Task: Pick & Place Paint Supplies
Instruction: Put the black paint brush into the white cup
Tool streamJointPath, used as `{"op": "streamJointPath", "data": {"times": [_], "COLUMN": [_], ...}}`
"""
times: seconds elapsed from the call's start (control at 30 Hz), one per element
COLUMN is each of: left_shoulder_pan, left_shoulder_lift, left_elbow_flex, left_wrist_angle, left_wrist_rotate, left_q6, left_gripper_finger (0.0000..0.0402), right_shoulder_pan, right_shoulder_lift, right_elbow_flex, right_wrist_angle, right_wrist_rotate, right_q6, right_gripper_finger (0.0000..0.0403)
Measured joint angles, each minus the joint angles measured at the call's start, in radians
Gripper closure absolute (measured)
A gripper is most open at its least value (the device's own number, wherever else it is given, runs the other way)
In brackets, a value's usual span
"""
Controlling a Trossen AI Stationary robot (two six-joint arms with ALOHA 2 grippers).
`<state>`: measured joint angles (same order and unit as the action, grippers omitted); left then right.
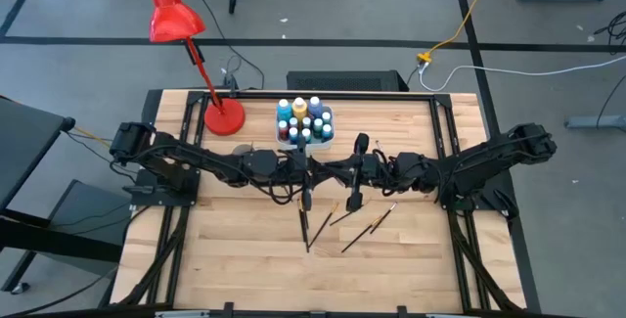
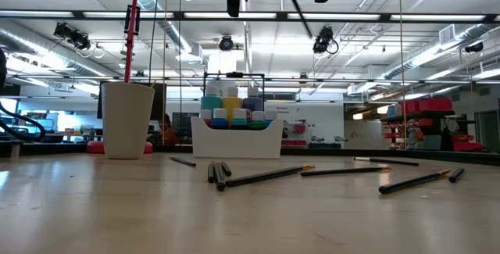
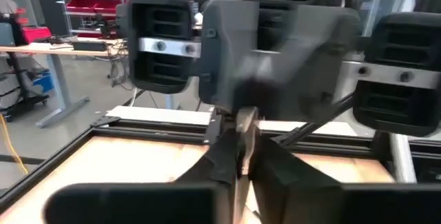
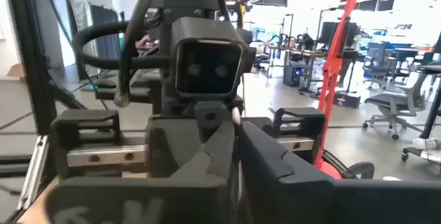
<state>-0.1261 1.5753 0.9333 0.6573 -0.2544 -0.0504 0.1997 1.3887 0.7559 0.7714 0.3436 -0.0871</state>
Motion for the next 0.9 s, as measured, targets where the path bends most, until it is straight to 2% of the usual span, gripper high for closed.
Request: {"op": "streamJointPath", "data": {"times": [0.03,0.13,0.27,0.47,0.67,0.8,0.9], "left_shoulder_pan": [0.001,0.001,-0.001,-0.037,-0.109,-0.181,-0.227], "left_shoulder_lift": [0.0,0.0,-0.001,-0.039,-0.24,-0.408,-0.51], "left_elbow_flex": [0.0,0.0,0.0,0.0,0.002,0.002,0.002], "left_wrist_angle": [-0.005,-0.026,-0.081,-0.249,-0.537,-0.782,-0.973], "left_wrist_rotate": [0.005,0.004,0.006,-0.079,-0.306,-0.502,-0.657], "left_q6": [0.0,-0.031,-0.073,-0.131,-0.156,-0.227,-0.318], "left_gripper_finger": [0.0378,0.0379,0.0362,0.0378,0.0376,0.0364,0.0374], "right_shoulder_pan": [0.002,0.006,0.029,0.067,0.107,0.123,0.124], "right_shoulder_lift": [0.0,0.0,0.0,0.0,0.0,0.0,0.0], "right_elbow_flex": [0.0,0.0,-0.001,-0.001,-0.001,-0.001,-0.001], "right_wrist_angle": [-0.012,-0.067,-0.116,-0.17,-0.274,-0.296,-0.295], "right_wrist_rotate": [0.006,0.008,0.01,0.006,0.002,0.005,0.004], "right_q6": [-0.003,0.001,-0.003,0.002,0.048,0.051,0.046], "right_gripper_finger": [0.0358,0.0321,0.0276,0.0244,0.0245,0.0249,0.0253]}}
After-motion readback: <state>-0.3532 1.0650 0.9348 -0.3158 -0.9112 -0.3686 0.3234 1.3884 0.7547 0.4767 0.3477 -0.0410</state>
